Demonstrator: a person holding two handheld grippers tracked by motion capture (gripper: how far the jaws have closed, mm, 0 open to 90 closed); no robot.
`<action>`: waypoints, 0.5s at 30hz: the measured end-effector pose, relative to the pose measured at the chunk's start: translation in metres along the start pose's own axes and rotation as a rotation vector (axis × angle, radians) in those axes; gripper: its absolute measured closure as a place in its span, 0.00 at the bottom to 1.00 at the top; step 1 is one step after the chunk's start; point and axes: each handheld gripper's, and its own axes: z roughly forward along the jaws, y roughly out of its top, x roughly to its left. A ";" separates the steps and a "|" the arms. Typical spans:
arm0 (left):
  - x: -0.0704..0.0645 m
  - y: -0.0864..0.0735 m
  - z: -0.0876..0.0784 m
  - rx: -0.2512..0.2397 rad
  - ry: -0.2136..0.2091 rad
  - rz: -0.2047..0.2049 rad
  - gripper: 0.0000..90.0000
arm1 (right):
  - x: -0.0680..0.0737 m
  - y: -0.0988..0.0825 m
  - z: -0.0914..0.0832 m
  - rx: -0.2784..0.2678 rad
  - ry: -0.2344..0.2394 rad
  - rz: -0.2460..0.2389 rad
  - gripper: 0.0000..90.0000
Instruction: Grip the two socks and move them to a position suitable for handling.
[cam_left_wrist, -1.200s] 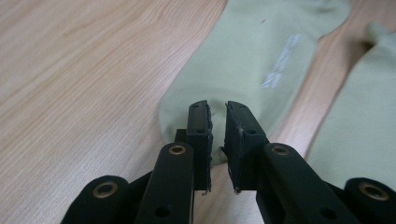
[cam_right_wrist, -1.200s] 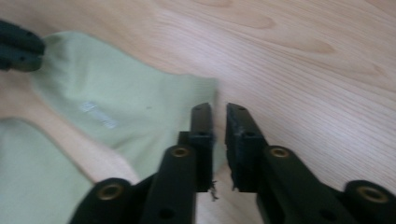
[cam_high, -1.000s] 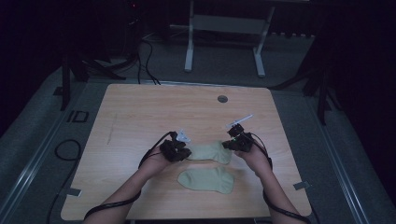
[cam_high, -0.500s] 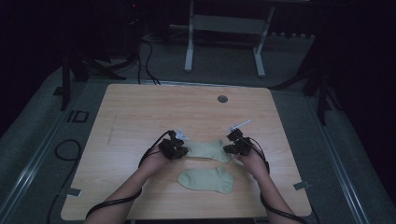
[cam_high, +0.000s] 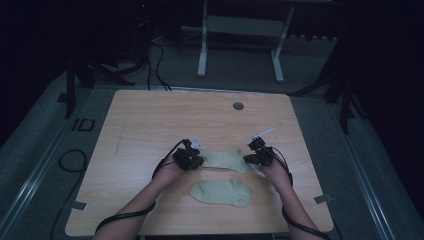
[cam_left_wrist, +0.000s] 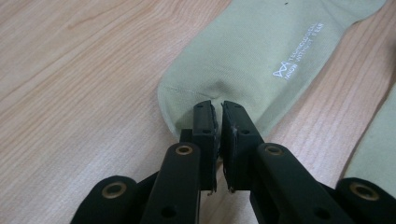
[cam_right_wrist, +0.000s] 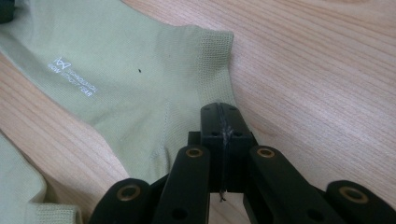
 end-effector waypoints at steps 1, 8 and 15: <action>-0.001 0.000 0.000 -0.003 -0.002 0.000 0.93 | 0.000 0.000 0.000 0.000 -0.001 0.002 0.99; -0.002 -0.001 -0.005 -0.011 -0.020 -0.010 0.83 | 0.007 0.006 -0.007 -0.031 0.020 -0.024 0.86; -0.005 0.003 -0.018 -0.038 -0.035 -0.008 0.66 | 0.025 0.013 -0.014 -0.057 0.064 -0.126 0.55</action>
